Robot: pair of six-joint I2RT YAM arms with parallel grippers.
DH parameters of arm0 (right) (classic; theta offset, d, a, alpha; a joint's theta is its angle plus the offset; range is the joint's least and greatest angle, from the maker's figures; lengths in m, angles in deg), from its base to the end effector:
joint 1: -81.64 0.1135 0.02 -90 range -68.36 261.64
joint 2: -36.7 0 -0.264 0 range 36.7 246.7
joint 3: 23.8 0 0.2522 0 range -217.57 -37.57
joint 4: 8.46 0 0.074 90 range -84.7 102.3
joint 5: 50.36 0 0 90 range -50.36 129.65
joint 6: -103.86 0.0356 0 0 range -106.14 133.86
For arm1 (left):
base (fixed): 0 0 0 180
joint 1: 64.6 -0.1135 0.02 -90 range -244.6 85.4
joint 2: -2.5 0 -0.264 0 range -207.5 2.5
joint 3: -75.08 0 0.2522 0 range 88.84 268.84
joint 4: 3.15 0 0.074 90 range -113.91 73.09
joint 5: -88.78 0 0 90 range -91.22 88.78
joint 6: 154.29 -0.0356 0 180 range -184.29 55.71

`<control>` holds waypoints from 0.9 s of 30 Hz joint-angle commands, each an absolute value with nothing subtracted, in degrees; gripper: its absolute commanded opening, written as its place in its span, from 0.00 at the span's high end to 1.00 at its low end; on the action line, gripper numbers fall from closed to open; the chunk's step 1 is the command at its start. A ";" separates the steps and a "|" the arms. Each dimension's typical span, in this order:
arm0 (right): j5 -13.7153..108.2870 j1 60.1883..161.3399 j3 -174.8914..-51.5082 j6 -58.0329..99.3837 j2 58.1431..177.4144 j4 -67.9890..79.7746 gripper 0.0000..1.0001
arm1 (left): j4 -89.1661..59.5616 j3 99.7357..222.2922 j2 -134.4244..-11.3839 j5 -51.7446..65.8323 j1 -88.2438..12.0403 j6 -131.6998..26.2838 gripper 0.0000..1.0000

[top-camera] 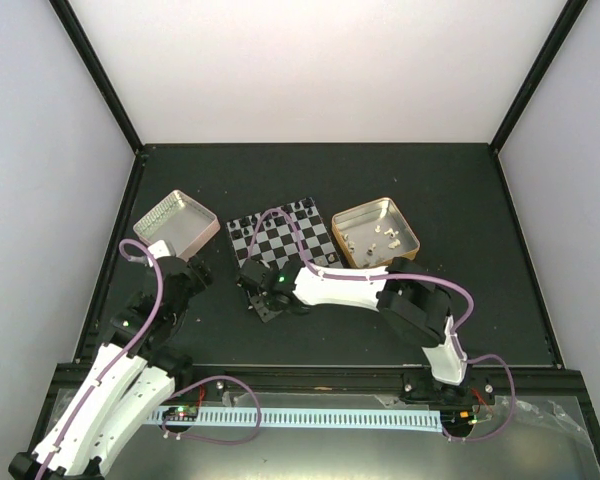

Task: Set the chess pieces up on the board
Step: Pick up the chess piece at the center of the board.

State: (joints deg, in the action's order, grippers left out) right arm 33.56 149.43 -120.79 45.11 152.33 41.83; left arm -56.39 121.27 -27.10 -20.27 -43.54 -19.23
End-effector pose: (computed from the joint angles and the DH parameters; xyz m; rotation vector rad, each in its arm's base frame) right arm 0.1594 0.3805 0.1688 -0.8539 2.6749 0.3004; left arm 0.1148 -0.0317 0.2516 -0.6322 2.0915 -0.2905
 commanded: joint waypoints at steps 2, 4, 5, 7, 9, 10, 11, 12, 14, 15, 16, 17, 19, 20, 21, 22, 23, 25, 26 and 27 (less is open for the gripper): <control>30.74 149.30 -121.94 48.84 154.18 45.26 0.64 | -58.73 122.05 -25.01 -25.25 -43.95 -17.69 0.22; 30.95 149.29 -122.45 48.95 154.73 45.09 0.64 | -59.58 122.07 -23.66 -26.99 -43.95 -16.94 0.22; 31.09 149.31 -122.60 49.02 155.04 44.96 0.64 | -59.93 122.07 -23.03 -27.65 -43.95 -16.58 0.22; 31.67 149.24 -123.15 48.95 155.69 44.62 0.64 | -60.10 121.94 -21.86 -28.18 -43.95 -16.40 0.22; 32.20 149.26 -124.00 49.01 156.46 44.67 0.64 | -60.07 121.89 -21.20 -28.32 -43.95 -16.47 0.22; 32.32 149.31 -124.28 49.08 156.73 44.63 0.64 | -60.07 121.89 -21.01 -28.30 -43.95 -16.46 0.22; 32.35 149.31 -124.48 49.29 157.02 44.61 0.64 | -60.22 121.96 -21.02 -28.29 -43.95 -16.47 0.22; 32.49 149.29 -124.59 49.42 157.14 44.56 0.64 | -60.17 121.98 -21.09 -28.22 -43.95 -16.43 0.22; 32.54 149.23 -124.87 49.69 157.54 44.43 0.64 | -60.07 121.98 -21.21 -28.20 -43.95 -16.48 0.22; 32.53 149.30 -125.00 49.77 157.76 44.48 0.63 | -60.07 121.98 -21.26 -28.12 -43.95 -16.59 0.22; 32.53 149.31 -125.21 49.94 157.99 44.58 0.63 | -60.04 121.98 -21.36 -28.07 -43.95 -16.63 0.22; 32.45 149.26 -125.33 50.05 158.21 44.69 0.63 | -59.98 121.91 -21.38 -28.03 -43.95 -16.65 0.22; 32.52 149.30 -125.73 50.23 158.70 44.75 0.62 | -59.85 121.82 -21.45 -27.89 -43.95 -16.74 0.22; 32.53 149.30 -125.78 50.37 158.81 44.76 0.62 | -59.83 121.81 -21.52 -27.84 -43.96 -16.82 0.22; 32.55 149.26 -125.73 50.46 158.97 44.69 0.62 | -59.76 121.78 -21.54 -27.78 -43.97 -16.80 0.22; 32.53 149.24 -125.87 50.49 159.15 44.60 0.63 | -59.78 121.72 -21.53 -27.78 -43.95 -16.82 0.22; 32.55 149.30 -126.01 50.51 159.32 44.58 0.63 | -59.72 121.72 -21.53 -27.79 -43.97 -16.83 0.22; 32.25 149.31 -126.31 50.72 159.59 44.61 0.65 | -59.68 121.73 -21.50 -27.74 -43.96 -16.97 0.22; 32.00 149.24 -126.53 50.91 159.74 44.66 0.66 | -59.70 121.72 -21.51 -27.71 -44.04 -17.00 0.22; 31.88 149.30 -126.70 51.09 159.93 44.75 0.69 | -59.69 121.67 -21.55 -27.68 -44.02 -16.96 0.22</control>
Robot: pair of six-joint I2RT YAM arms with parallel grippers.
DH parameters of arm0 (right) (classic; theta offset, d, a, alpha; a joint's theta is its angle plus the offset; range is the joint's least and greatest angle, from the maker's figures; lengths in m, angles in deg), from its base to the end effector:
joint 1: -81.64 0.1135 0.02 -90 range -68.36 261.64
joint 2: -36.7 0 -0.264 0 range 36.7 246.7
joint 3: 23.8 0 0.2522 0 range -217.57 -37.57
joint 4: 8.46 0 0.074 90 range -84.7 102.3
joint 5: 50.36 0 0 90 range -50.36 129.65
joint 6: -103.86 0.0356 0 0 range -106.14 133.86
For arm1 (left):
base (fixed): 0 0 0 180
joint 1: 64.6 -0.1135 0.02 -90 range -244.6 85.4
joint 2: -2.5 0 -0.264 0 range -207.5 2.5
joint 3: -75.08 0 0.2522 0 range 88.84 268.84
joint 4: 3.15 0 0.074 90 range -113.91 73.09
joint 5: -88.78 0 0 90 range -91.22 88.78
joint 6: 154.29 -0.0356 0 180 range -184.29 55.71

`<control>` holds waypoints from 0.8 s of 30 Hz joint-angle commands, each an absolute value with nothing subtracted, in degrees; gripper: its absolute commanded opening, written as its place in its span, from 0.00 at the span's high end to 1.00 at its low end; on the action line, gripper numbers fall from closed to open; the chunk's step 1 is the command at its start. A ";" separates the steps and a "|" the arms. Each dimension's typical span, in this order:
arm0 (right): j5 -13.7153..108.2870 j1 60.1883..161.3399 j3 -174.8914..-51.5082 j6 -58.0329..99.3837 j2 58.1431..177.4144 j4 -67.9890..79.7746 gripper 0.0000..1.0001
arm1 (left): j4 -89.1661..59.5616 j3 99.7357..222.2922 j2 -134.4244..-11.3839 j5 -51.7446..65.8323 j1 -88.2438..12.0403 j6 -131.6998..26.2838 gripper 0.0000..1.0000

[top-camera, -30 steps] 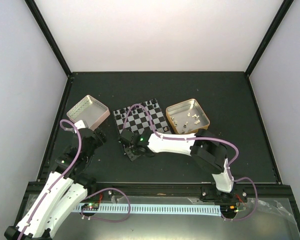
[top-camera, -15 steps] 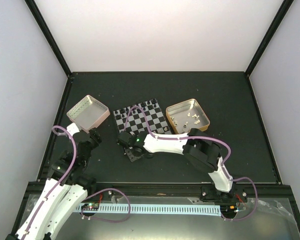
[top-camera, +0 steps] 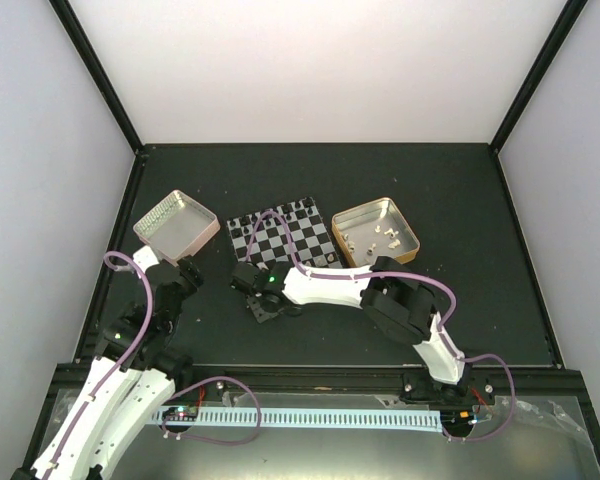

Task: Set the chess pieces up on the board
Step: Pick up the chess piece at the center of the board.

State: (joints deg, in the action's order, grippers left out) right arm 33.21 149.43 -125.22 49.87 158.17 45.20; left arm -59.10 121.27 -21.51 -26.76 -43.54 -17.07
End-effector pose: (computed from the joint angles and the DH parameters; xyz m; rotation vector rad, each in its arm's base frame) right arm 0.1645 0.3923 0.1472 -0.7636 2.7667 0.2238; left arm 0.0994 -0.0218 0.2571 -0.7194 1.9781 -0.2346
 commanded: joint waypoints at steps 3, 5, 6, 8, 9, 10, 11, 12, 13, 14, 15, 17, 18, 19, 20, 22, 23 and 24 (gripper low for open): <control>31.29 149.30 -127.00 51.74 160.40 45.38 0.77 | -59.63 121.63 -21.53 -27.58 -43.95 -17.05 0.22; 30.52 149.23 -127.04 52.33 160.33 45.98 0.79 | -59.62 121.63 -21.50 -27.50 -43.95 -17.08 0.22; 30.23 149.27 -126.91 52.43 160.18 46.25 0.80 | -59.62 121.63 -21.46 -27.42 -43.95 -17.08 0.22; 30.15 149.26 -126.50 52.52 159.65 46.23 0.82 | -59.54 121.50 -21.45 -27.20 -43.96 -17.16 0.22; 30.20 149.25 -126.10 52.49 159.28 45.99 0.83 | -59.53 121.39 -21.48 -27.09 -43.95 -17.18 0.22; 30.30 149.31 -125.68 52.47 158.56 45.48 0.84 | -59.58 121.30 -21.40 -26.96 -43.95 -17.18 0.22; 30.45 149.25 -125.23 52.51 157.96 45.03 0.84 | -59.47 121.21 -21.35 -26.77 -43.99 -17.26 0.22; 30.47 149.21 -124.71 52.61 157.28 44.55 0.84 | -59.38 121.05 -21.28 -26.40 -43.97 -17.28 0.22; 30.67 149.00 -124.22 52.69 156.53 43.83 0.85 | -59.12 120.75 -21.25 -25.78 -43.95 -17.53 0.21; 30.94 148.79 -123.56 52.77 155.64 43.18 0.85 | -58.50 120.37 -21.18 -24.95 -43.96 -17.94 0.21; 31.67 148.59 -122.89 52.87 154.82 42.60 0.85 | -57.82 119.93 -21.10 -23.83 -43.95 -18.49 0.21; 33.01 147.96 -121.13 52.61 152.68 40.76 0.86 | -56.17 119.07 -21.16 -21.19 -43.95 -19.46 0.20; 33.92 147.63 -120.05 52.27 151.37 39.51 0.86 | -55.39 118.66 -21.34 -19.71 -43.97 -20.03 0.20; 34.84 147.32 -118.57 51.70 149.86 38.05 0.86 | -54.60 118.31 -21.50 -18.09 -43.95 -20.46 0.19; 35.65 147.09 -116.88 51.03 148.37 36.46 0.86 | -53.83 117.84 -21.75 -16.32 -43.96 -20.85 0.19; 36.66 146.72 -112.42 49.74 145.00 33.12 0.86 | -50.82 116.71 -22.25 -12.15 -43.95 -22.11 0.19; 37.33 146.43 -110.46 49.01 143.48 31.26 0.86 | -49.75 116.26 -22.68 -10.26 -43.95 -22.28 0.19; 37.99 146.01 -108.67 48.53 142.00 29.68 0.86 | -48.47 115.74 -23.18 -8.40 -44.01 -22.41 0.19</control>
